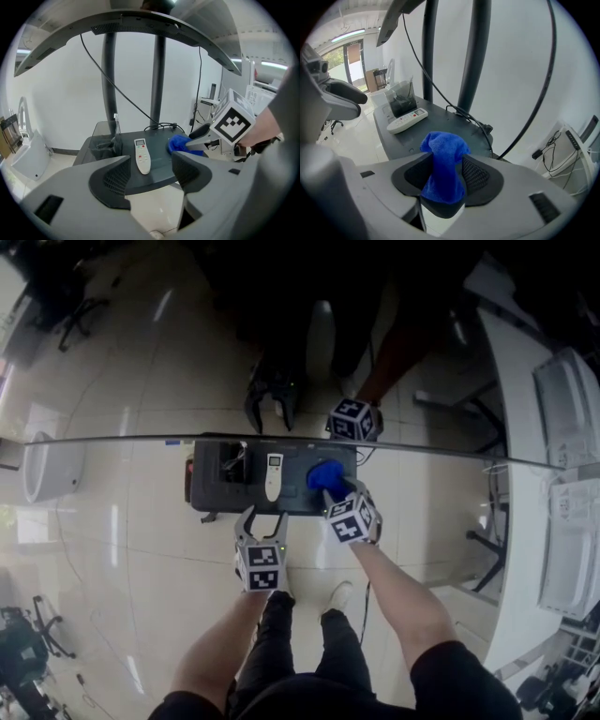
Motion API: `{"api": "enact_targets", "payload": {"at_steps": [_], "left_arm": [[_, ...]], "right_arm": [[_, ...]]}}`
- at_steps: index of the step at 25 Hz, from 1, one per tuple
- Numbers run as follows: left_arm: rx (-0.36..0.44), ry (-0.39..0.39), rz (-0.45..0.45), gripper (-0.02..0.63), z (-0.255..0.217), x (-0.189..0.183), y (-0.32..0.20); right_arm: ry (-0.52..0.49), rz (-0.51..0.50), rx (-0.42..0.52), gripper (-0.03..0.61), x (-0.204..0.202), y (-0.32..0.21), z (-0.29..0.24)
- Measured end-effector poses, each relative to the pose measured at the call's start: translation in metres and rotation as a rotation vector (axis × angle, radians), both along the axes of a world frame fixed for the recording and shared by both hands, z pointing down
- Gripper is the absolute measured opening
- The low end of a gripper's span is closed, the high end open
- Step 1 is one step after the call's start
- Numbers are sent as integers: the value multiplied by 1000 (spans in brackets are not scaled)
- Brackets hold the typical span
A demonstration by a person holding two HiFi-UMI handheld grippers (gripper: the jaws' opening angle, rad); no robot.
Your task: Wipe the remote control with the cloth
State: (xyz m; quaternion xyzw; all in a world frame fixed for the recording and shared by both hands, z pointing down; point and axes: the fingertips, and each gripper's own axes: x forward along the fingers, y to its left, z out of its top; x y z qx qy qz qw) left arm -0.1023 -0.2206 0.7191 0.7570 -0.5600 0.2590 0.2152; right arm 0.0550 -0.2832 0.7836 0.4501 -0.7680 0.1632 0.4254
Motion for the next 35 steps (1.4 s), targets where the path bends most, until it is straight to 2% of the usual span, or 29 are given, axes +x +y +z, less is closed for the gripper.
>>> {"api": "enact_targets", "payload": {"at_steps": [5, 13, 18, 24, 27, 33, 35], "left_arm": [[38, -5, 31, 279, -32, 15, 12], [55, 44, 99, 279, -111, 65, 78], [105, 78, 168, 275, -168, 92, 124], [181, 47, 247, 194, -216, 104, 153], [214, 45, 264, 92, -225, 96, 154], [256, 47, 287, 3, -237, 72, 157], [261, 47, 297, 3, -239, 67, 158]], "right_arm": [[-95, 13, 65, 201, -1, 27, -66], [-235, -96, 158, 201, -7, 117, -184], [-309, -153, 191, 199, -5, 170, -241], [-368, -169, 258, 132, -2, 206, -291], [-384, -157, 286, 100, -7, 213, -302], [-390, -124, 331, 44, -27, 223, -320], [-395, -118, 335, 25, -33, 226, -323]]}}
